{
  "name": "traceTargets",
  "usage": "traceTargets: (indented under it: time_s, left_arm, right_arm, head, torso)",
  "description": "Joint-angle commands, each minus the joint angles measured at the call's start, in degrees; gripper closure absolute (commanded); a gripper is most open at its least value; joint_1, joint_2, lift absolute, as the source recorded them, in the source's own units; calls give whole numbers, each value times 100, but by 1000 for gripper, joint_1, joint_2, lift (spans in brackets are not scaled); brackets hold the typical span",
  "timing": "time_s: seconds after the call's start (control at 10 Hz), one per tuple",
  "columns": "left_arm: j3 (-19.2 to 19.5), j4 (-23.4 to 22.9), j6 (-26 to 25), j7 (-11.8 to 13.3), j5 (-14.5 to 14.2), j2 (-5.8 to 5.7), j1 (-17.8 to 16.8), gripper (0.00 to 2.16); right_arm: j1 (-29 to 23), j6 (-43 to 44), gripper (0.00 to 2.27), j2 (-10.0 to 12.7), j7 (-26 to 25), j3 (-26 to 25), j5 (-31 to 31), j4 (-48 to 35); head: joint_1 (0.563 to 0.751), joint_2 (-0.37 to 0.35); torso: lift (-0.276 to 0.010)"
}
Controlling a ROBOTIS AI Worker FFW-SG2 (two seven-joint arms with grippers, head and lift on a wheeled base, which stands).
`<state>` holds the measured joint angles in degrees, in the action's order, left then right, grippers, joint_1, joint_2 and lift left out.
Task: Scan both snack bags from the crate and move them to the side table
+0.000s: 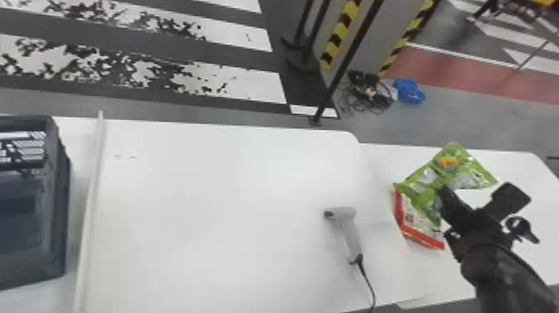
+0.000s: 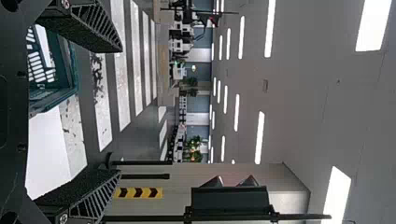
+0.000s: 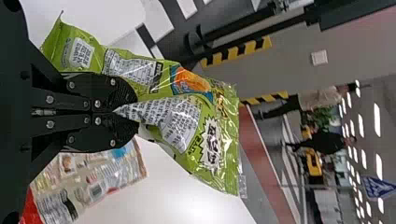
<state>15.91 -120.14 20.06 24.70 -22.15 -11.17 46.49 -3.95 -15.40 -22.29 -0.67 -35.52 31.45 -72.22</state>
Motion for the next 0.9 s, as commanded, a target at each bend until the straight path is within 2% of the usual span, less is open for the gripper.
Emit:
traceTargets:
  time_s: [0.0,0.1,0.2,0.5,0.7,0.8]
  left_arm:
    - [0,-10,1,0,0,-26,26,70]
    - [-9,-1,1,9,0,-35,26,70]
    - [-27,17,1,18,0,-43,26,70]
    - [-62,166,89,53,-35,-52,-26,70]
    - [-79,280,159,70,-61,-79,-70,70]
    - [-79,280,159,70,-70,-87,-97,70]
  right_arm:
    - [192,559,2243,-197,-355,151,11,612]
    - [315,1262,2240,-294,-539,309,-33,1087]
    - [526,1543,2240,-417,-636,432,-33,1632]
    - [1133,1631,2240,-610,-645,617,-68,2687]
    - [1291,1860,2236,-698,-689,713,-139,2950]
    - [1379,1930,2000,-751,-680,713,-139,3100]
  head:
    - [695,-350]
    - [695,-350]
    - [695,-350]
    - [695,-350]
    - [695,-350]
    - [695,-350]
  torso:
    - [-29]
    - [-29]
    - [-29]
    - [-29]
    - [-29]
    - [-29]
